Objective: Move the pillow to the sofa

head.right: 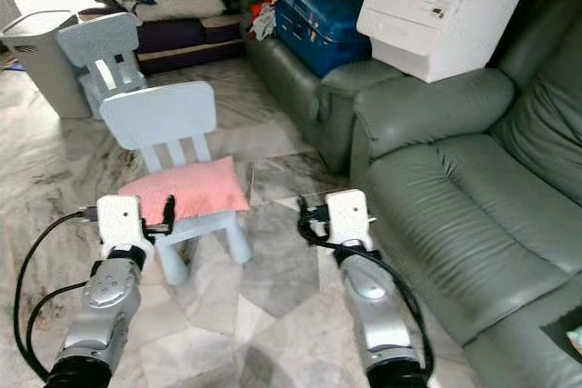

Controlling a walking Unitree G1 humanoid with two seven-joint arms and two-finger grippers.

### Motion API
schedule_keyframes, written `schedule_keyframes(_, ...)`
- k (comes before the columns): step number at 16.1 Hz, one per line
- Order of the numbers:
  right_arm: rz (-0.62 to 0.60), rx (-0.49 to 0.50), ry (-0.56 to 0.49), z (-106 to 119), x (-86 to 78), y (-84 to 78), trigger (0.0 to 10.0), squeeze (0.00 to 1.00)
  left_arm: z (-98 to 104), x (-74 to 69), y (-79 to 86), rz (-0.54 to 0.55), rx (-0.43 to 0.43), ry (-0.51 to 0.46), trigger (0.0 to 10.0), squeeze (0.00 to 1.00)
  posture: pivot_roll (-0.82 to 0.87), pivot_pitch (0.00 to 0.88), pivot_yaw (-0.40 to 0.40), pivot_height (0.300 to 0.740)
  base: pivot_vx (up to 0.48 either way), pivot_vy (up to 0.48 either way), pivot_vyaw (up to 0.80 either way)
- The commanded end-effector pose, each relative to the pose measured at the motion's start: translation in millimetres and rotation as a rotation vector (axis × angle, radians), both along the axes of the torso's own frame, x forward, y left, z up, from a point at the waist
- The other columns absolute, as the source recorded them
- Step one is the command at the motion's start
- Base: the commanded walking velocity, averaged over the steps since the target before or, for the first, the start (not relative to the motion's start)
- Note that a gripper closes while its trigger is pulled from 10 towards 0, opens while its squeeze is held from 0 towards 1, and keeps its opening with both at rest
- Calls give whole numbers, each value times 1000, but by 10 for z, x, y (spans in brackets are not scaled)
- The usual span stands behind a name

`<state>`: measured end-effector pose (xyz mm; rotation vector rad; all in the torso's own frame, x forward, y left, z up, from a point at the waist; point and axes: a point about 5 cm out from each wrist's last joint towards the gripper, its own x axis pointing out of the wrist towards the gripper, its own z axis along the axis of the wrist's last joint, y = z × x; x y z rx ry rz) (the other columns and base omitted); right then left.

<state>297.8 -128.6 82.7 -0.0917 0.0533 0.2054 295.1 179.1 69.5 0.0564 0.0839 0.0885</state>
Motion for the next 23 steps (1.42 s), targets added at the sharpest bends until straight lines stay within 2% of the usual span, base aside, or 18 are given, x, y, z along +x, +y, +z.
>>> schedule_keyframes(1, 7, -6, -35, 80, 21, 10, 10000, 0, 50, 33, 3, -7, -5, -10, 10000, 0, -41, 0, 45, 740, 0, 0, 800)
schedule_keyframes(6, 20, -4, -30, 80, 29, 30, 10000, 0, 21, 19, -7, -26, -24, 4, 10000, 0, -42, 0, 45, 740, 0, 0, 283)
schedule_keyframes(21, 26, -21, -28, 72, 19, 52, 10000, 0, -9, -13, -18, -35, -49, 21, 10000, 0, -43, 0, 44, 740, 0, 0, 800)
schedule_keyframes(23, 29, -18, -35, 84, 19, 62, 10000, 0, -7, -12, -25, -38, -54, 20, 10000, 0, -43, 1, 42, 740, 0, 0, 259)
